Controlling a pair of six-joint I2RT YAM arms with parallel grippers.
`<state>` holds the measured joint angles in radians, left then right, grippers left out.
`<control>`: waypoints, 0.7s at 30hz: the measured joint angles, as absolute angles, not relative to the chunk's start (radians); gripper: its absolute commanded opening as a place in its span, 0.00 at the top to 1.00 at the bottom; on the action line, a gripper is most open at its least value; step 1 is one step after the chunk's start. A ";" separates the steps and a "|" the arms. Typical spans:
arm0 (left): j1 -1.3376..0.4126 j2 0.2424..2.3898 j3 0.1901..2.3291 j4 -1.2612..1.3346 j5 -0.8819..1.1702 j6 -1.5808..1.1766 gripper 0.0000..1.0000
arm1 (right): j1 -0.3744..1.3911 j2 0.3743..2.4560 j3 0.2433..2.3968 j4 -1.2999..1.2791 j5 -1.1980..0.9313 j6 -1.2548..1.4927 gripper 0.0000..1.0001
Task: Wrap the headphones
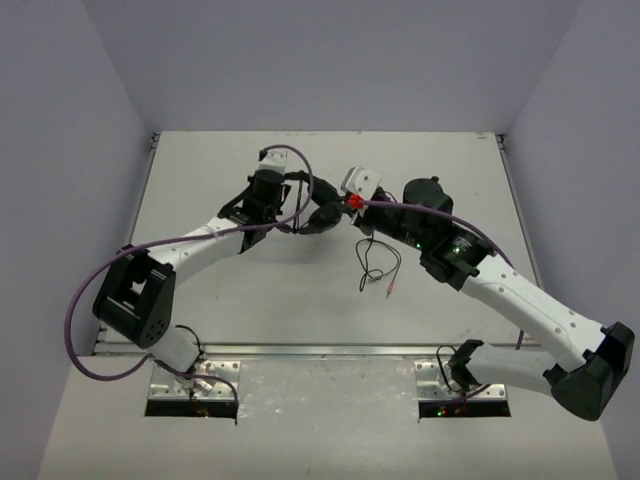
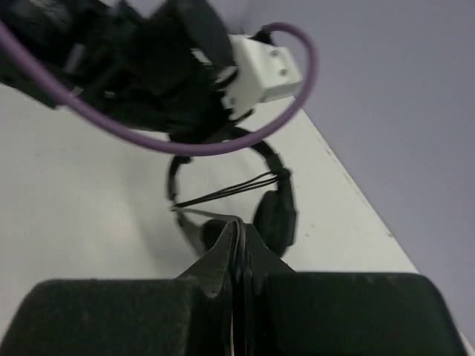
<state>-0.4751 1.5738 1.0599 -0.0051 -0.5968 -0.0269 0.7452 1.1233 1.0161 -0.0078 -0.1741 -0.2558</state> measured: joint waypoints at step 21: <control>-0.659 1.267 0.743 0.319 0.134 0.086 1.00 | 0.263 1.332 1.137 -0.147 -0.238 -0.457 0.99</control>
